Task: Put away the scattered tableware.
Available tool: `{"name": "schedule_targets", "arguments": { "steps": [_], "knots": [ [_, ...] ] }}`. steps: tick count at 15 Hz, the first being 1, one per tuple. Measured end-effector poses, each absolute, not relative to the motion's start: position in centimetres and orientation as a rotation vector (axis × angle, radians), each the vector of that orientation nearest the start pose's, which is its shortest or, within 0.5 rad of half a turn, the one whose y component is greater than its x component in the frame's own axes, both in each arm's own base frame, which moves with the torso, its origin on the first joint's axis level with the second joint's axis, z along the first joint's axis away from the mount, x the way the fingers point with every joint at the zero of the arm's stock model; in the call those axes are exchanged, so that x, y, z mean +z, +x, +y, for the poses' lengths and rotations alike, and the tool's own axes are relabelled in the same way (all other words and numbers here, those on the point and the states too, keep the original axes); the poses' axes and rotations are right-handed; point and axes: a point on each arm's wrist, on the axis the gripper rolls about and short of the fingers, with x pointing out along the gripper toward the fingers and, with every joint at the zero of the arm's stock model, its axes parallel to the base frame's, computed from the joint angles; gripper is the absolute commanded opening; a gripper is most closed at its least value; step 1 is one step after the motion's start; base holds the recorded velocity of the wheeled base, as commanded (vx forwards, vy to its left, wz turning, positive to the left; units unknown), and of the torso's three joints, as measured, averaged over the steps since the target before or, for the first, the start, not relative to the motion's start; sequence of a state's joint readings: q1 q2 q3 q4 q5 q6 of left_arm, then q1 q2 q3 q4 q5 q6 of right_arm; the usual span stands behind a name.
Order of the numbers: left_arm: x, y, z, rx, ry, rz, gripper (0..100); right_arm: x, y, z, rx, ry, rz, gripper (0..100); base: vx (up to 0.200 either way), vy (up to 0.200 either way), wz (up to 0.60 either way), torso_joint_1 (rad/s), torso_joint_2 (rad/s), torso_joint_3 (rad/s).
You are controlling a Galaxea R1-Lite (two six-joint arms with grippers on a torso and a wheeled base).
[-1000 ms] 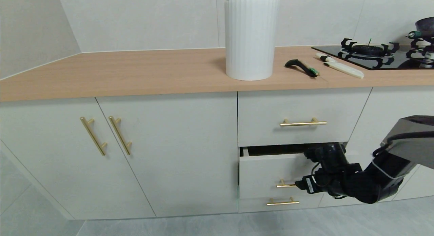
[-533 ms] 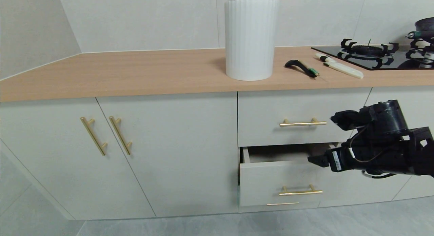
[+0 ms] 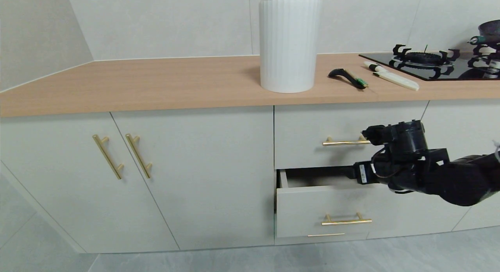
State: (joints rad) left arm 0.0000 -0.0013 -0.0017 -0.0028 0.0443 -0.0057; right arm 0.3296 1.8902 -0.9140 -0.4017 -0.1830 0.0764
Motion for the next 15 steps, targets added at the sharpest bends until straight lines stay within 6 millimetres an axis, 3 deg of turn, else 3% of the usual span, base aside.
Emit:
{"name": "schedule_targets", "arguments": {
  "steps": [2,7,15],
  "knots": [
    [7.6,-2.3,0.1,0.044,-0.006,-0.006,100,10.8,33.6,11.3,0.121,-0.061,0.548,100,0.0,0.0,0.0,0.0,0.0,0.0],
    [7.6,-2.3,0.1,0.044,-0.006,-0.006,100,8.3,34.1,11.8,0.125,-0.075,0.598,100,0.0,0.0,0.0,0.0,0.0,0.0],
    [7.6,-2.3,0.1,0.044,-0.006,-0.006,100,8.1,33.2,11.4,0.124,-0.086,0.633,100,0.0,0.0,0.0,0.0,0.0,0.0]
  ]
}}
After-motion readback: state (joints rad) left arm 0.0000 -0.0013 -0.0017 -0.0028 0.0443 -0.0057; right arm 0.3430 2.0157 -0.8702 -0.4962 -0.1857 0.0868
